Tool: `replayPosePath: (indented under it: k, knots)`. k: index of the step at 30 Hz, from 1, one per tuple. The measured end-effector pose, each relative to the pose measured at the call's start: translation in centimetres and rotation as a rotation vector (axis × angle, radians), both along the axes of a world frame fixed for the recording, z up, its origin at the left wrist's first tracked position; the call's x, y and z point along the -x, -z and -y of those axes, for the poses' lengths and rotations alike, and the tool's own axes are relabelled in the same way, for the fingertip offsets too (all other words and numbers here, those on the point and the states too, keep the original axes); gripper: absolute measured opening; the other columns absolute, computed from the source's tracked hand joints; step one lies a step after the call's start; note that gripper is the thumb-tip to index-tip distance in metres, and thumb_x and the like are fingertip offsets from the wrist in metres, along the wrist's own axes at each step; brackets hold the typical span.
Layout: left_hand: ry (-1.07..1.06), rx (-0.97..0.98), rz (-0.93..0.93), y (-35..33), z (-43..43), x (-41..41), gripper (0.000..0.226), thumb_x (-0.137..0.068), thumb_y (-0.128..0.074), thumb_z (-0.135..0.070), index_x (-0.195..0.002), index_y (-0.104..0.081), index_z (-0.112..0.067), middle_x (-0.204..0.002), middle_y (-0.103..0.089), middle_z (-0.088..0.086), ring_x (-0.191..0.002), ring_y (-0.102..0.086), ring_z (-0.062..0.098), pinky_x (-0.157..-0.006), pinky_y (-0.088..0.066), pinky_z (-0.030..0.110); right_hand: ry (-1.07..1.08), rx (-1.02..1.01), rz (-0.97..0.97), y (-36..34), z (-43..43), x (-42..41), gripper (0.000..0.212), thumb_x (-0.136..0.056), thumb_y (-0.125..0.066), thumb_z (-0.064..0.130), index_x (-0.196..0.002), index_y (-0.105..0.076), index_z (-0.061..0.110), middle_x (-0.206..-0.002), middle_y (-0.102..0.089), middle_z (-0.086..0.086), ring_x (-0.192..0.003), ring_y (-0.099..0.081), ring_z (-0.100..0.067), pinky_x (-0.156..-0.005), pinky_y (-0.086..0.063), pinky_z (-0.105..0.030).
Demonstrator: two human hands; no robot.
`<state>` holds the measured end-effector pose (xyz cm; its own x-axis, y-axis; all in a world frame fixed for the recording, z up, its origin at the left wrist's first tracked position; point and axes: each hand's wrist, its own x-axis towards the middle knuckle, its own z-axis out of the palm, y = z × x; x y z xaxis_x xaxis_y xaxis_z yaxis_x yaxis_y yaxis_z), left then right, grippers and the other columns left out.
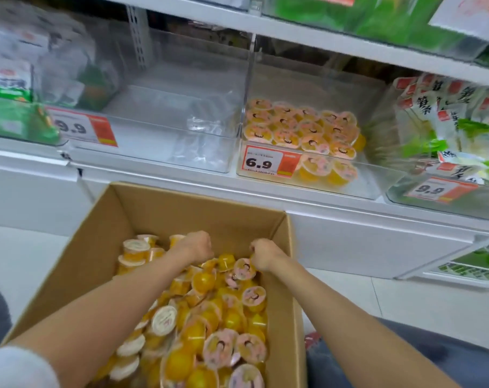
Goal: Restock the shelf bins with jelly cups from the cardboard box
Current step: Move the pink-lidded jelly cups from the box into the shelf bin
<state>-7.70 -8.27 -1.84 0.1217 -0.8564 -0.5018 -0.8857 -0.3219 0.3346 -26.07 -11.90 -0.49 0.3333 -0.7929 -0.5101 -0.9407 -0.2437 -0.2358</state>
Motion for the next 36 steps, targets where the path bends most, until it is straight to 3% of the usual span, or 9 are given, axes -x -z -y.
replayPosePath:
  k: [6, 10, 13, 14, 17, 21, 23, 27, 36]
  knots:
    - [0.027, -0.195, -0.044, 10.1, -2.7, -1.1, 0.042, -0.089, -0.062, -0.031, -0.128, -0.057, -0.017, -0.127, -0.06, 0.007, -0.119, -0.056, 0.025, -0.092, -0.049, 0.033, -0.168, -0.293, -0.269, 6.3, -1.3, -0.9, 0.044, -0.09, -0.058, 0.008, -0.133, -0.051, 0.004, -0.132, -0.055, -0.012, -0.118, -0.056, -0.027, -0.086, -0.047, -0.031]
    - [0.155, -0.157, -0.008, 13.9, -2.7, 0.1, 0.056, -0.085, -0.061, -0.042, -0.137, -0.046, -0.025, -0.141, -0.049, 0.004, -0.129, -0.045, 0.028, -0.102, -0.042, 0.041, -0.29, -0.268, -0.373, 9.0, -2.9, -0.9, 0.054, -0.097, -0.048, 0.02, -0.148, -0.031, 0.014, -0.153, -0.031, -0.009, -0.137, -0.035, -0.029, -0.107, -0.034, -0.029]
    - [0.175, -0.16, 0.162, 15.8, -2.8, 1.0, 0.066, -0.09, -0.061, -0.036, -0.147, -0.028, -0.034, -0.149, -0.033, 0.007, -0.139, -0.027, 0.033, -0.104, -0.038, 0.046, -0.376, -0.198, -0.305, 7.8, -2.9, -1.7, 0.054, -0.103, -0.037, 0.011, -0.15, -0.013, 0.001, -0.158, -0.013, -0.015, -0.146, -0.017, -0.028, -0.092, -0.034, 0.001]
    - [0.176, -0.135, 0.188, 16.1, -2.9, 1.1, 0.066, -0.09, -0.063, -0.03, -0.147, -0.029, -0.032, -0.147, -0.034, 0.008, -0.138, -0.028, 0.034, -0.102, -0.039, 0.046, -0.386, -0.205, -0.312, 7.8, -2.5, -1.9, 0.056, -0.103, -0.037, 0.012, -0.151, -0.01, 0.002, -0.159, -0.01, -0.016, -0.147, -0.013, -0.029, -0.093, -0.035, -0.001]
    - [0.163, -0.031, 0.199, 16.0, -3.0, 1.0, 0.062, -0.088, -0.065, -0.028, -0.142, -0.036, -0.023, -0.138, -0.043, 0.008, -0.131, -0.038, 0.03, -0.095, -0.045, 0.042, -0.409, -0.152, -0.451, 10.8, -2.7, -0.2, 0.06, -0.096, -0.048, 0.03, -0.15, -0.024, 0.017, -0.156, -0.014, -0.017, -0.144, -0.015, -0.034, -0.116, -0.02, -0.041]
    - [-0.216, -0.035, -0.133, 13.4, -3.0, -0.3, 0.062, -0.087, -0.063, -0.044, -0.139, -0.044, -0.016, -0.121, -0.06, 0.009, -0.118, -0.054, 0.027, -0.092, -0.048, 0.036, -0.19, -0.117, -0.305, 9.5, -2.2, -0.9, 0.064, -0.085, -0.063, 0.04, -0.137, -0.039, 0.01, -0.142, -0.031, -0.014, -0.13, -0.035, -0.034, -0.105, -0.034, -0.041]
    - [-0.486, -0.08, -0.418, 10.9, -2.8, -0.9, 0.041, -0.086, -0.062, -0.043, -0.119, -0.058, -0.018, -0.096, -0.062, 0.003, -0.103, -0.061, 0.025, -0.086, -0.05, 0.034, -0.08, -0.136, -0.103, 7.9, -1.6, -1.5, 0.075, -0.074, -0.074, 0.041, -0.132, -0.039, 0.008, -0.133, -0.034, -0.011, -0.122, -0.044, -0.032, -0.094, -0.043, -0.035]
    - [-0.884, -0.221, -1.138, 4.7, -1.9, -0.6, 0.025, -0.092, -0.054, -0.034, -0.101, -0.063, -0.012, -0.098, -0.067, 0.01, -0.082, -0.065, 0.015, -0.069, -0.059, 0.026, 0.077, -0.149, 0.32, 2.9, -0.8, -1.9, 0.066, -0.063, -0.086, 0.041, -0.105, -0.041, 0.015, -0.101, -0.055, -0.001, -0.089, -0.056, -0.017, -0.065, -0.045, -0.027]
    - [-0.628, -0.127, -1.386, -9.5, 0.7, 3.6, 0.036, -0.101, -0.031, -0.026, -0.095, -0.066, -0.017, -0.077, -0.068, 0.003, -0.05, -0.063, 0.008, -0.039, -0.044, 0.015, 0.216, 0.187, 0.785, -8.9, -1.7, 2.3, 0.07, -0.054, -0.09, 0.045, -0.11, -0.051, 0.031, -0.106, -0.064, 0.007, -0.097, -0.063, -0.013, -0.085, -0.051, -0.032]
